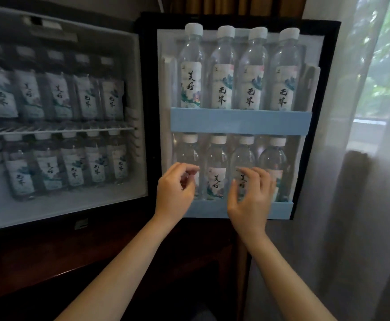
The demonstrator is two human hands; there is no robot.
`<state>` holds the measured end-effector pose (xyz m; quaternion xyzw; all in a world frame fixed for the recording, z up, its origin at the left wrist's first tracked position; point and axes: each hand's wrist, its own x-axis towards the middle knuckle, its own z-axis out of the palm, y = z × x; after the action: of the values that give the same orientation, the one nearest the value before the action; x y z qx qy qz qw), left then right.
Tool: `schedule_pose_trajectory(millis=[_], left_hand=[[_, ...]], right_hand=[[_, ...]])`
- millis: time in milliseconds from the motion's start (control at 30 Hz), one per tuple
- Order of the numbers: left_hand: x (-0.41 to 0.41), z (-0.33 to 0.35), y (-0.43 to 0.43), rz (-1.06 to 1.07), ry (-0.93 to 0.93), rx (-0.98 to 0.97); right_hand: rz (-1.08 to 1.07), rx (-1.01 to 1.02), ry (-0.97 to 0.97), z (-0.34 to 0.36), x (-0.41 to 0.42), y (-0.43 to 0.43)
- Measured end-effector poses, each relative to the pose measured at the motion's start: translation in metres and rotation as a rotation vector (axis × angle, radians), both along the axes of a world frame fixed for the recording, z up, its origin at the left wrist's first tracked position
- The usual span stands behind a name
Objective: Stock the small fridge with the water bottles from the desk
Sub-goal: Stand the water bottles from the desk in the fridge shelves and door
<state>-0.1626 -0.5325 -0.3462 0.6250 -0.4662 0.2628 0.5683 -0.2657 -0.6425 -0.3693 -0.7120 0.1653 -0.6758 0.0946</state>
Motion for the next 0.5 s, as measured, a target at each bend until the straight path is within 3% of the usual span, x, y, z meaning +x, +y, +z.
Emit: schedule_pose_trajectory(millis=[133,500], left_hand=[[0.027,-0.006,0.034,0.103,-0.02,-0.004],[0.108,-0.04,0.183,0.505,0.202,0.008]], right_hand=[[0.119,-0.101,0.089,0.001,0.039,0.036],[0.54,-0.218,0.305,-0.014,0.158,0.158]])
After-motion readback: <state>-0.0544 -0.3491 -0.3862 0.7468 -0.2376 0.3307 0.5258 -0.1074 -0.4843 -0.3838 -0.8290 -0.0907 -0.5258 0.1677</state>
